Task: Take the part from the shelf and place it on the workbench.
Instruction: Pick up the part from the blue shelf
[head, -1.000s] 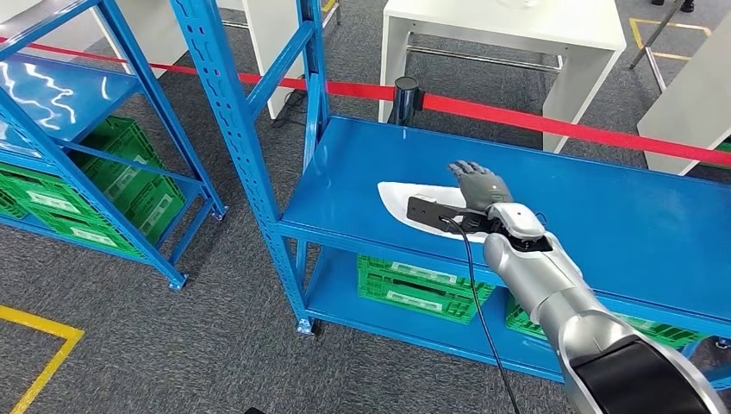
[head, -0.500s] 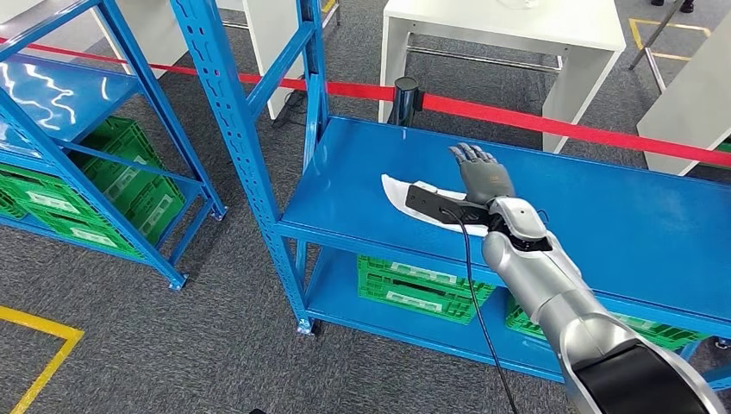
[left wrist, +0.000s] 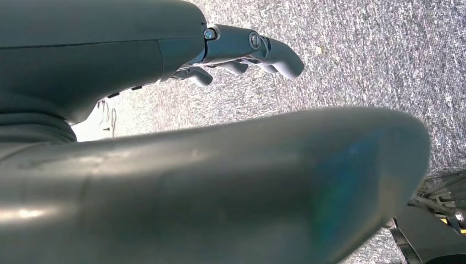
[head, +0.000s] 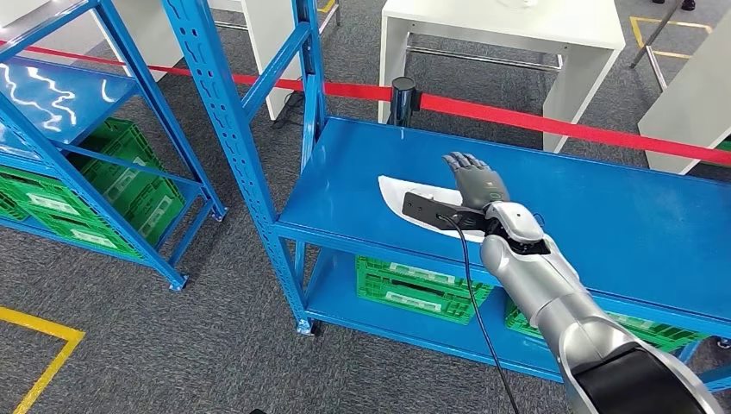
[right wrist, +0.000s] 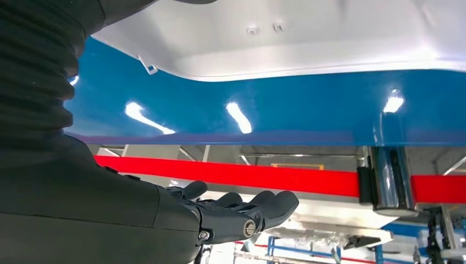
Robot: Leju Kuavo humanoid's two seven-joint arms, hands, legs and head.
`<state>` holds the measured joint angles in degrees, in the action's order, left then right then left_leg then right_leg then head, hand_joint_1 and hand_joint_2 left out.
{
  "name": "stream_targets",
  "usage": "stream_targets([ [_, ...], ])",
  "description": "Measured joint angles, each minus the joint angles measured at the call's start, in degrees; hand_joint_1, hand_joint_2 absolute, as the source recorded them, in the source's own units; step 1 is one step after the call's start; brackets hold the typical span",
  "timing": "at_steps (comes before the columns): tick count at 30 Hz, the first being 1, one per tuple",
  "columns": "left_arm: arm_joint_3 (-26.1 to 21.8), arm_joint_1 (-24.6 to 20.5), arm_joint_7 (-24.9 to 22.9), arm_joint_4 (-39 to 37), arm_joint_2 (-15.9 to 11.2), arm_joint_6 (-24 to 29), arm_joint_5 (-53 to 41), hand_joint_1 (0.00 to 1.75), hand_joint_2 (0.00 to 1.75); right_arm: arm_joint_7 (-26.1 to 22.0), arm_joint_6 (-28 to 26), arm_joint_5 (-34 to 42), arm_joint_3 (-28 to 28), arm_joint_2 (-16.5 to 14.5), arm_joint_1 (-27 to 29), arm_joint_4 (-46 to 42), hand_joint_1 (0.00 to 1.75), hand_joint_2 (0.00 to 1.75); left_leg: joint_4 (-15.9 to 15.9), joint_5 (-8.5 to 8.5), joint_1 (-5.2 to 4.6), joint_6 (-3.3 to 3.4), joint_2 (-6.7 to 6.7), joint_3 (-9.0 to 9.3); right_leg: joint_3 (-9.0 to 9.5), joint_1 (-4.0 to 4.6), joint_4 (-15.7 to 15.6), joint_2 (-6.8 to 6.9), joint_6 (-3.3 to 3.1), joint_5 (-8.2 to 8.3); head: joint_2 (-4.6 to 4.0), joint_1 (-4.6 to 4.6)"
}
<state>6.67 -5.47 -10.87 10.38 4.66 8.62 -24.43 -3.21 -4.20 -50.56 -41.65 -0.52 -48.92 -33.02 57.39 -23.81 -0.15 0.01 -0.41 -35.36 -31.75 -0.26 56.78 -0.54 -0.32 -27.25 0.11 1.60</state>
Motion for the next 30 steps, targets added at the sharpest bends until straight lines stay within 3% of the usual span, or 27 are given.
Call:
stream_targets([
  [8, -0.1, 0.0, -0.2, 0.0, 0.0, -0.5, -0.7, 0.00, 0.00, -2.2, 12.6, 5.5, -2.7, 0.3, -0.1, -0.1, 0.00, 1.75, 0.0, -0.01, 0.00, -0.02, 0.00, 0.02, 0.00, 0.00, 0.0, 0.00, -0.02, -0.02, 0.00, 0.00],
  [15, -0.8, 0.0, -0.4, 0.0, 0.0, -0.5, -1.3, 0.00, 0.00, 0.3, 16.1, 7.5, -7.5, 1.5, -0.9, -0.1, 0.00, 1.75, 0.0, -0.01, 0.00, -0.02, -0.02, 0.02, 0.01, 0.00, 0.0, 0.00, -0.04, -0.03, 0.00, 0.00],
  [19, -1.0, 0.1, -0.4, 0.0, 0.0, -0.5, -1.4, 0.00, 0.00, 1.8, 14.2, 8.3, -9.5, 2.1, -1.2, -0.1, 0.00, 0.00, 0.0, -0.01, 0.00, -0.02, -0.02, 0.02, 0.01, 0.00, 0.0, 0.00, -0.04, -0.03, 0.00, 0.03],
  [24, -1.6, 0.3, 0.1, 0.0, 0.0, -0.3, -1.3, 0.00, 0.00, 2.7, 5.1, 9.5, -9.8, 2.2, -1.1, -1.0, 0.00, 0.00, -0.1, -0.01, 0.00, -0.02, -0.01, 0.02, -0.02, 0.00, 0.0, 0.00, -0.05, -0.04, 0.00, 0.05],
  [30, -1.9, 0.4, 0.2, 0.0, 0.0, 0.0, -1.3, 0.00, 0.00, 2.7, 3.7, 10.0, -9.8, 2.3, -1.1, -2.4, 0.00, 0.00, -0.2, -0.01, -0.01, -0.04, -0.02, 0.03, -0.06, 0.00, 0.0, 0.01, -0.08, -0.07, 0.00, 0.15],
])
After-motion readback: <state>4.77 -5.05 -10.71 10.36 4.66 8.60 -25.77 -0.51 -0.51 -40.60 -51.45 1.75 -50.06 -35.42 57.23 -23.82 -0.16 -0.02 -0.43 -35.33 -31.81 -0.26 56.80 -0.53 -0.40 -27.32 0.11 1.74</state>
